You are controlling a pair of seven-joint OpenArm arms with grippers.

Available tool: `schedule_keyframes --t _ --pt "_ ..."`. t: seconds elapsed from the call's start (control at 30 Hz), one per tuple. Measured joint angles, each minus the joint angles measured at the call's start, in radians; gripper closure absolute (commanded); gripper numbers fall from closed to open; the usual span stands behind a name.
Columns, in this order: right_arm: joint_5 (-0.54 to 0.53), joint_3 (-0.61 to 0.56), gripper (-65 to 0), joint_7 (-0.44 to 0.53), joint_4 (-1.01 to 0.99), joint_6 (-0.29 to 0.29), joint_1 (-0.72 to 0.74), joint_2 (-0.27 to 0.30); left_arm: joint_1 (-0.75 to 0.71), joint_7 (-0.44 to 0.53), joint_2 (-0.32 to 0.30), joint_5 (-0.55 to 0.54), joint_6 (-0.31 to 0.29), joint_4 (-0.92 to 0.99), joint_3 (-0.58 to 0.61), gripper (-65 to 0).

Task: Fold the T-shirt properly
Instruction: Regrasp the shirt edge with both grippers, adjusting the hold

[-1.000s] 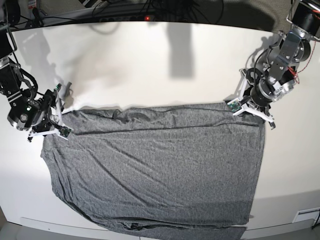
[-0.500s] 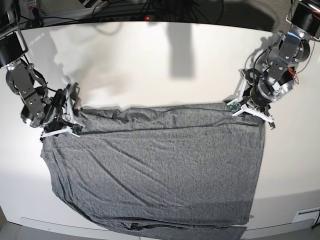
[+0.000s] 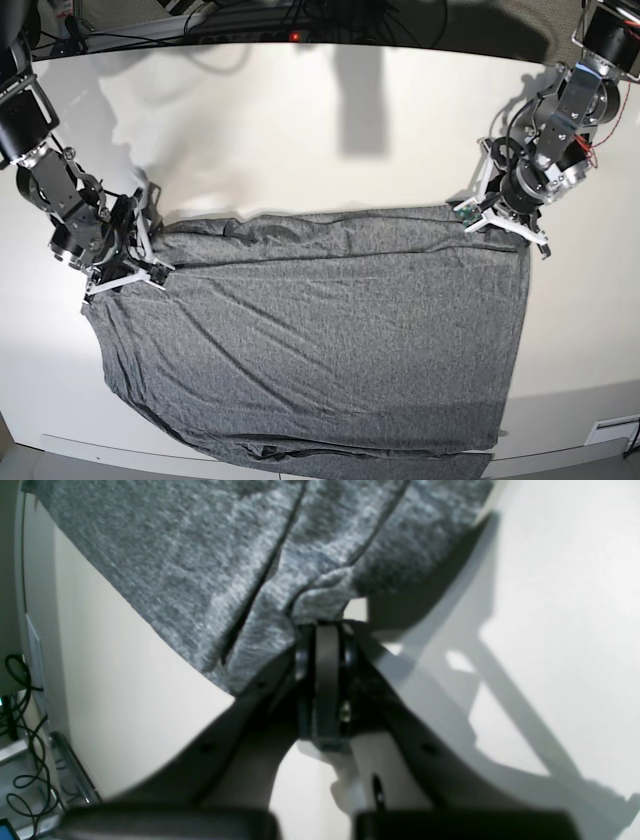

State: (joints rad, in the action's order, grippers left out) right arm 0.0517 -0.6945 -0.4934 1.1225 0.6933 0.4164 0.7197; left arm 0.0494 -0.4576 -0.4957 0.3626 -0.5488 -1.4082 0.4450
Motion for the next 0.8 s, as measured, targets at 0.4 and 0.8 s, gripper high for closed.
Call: schedule_keyframes --t 0.4,0.8 --pt "0.022 0.001 0.0 -0.001 -0.050 -0.012 0.010 -0.052 0.003 -0.044 0.006 -0.008 0.000 -0.004 0.000 0.0" --pt "-0.126 -0.006 0.0 0.013 -0.048 -0.004 0.027 0.027 -0.026 -0.102 -0.003 -0.157 0.018 -0.123 -0.124 0.0"
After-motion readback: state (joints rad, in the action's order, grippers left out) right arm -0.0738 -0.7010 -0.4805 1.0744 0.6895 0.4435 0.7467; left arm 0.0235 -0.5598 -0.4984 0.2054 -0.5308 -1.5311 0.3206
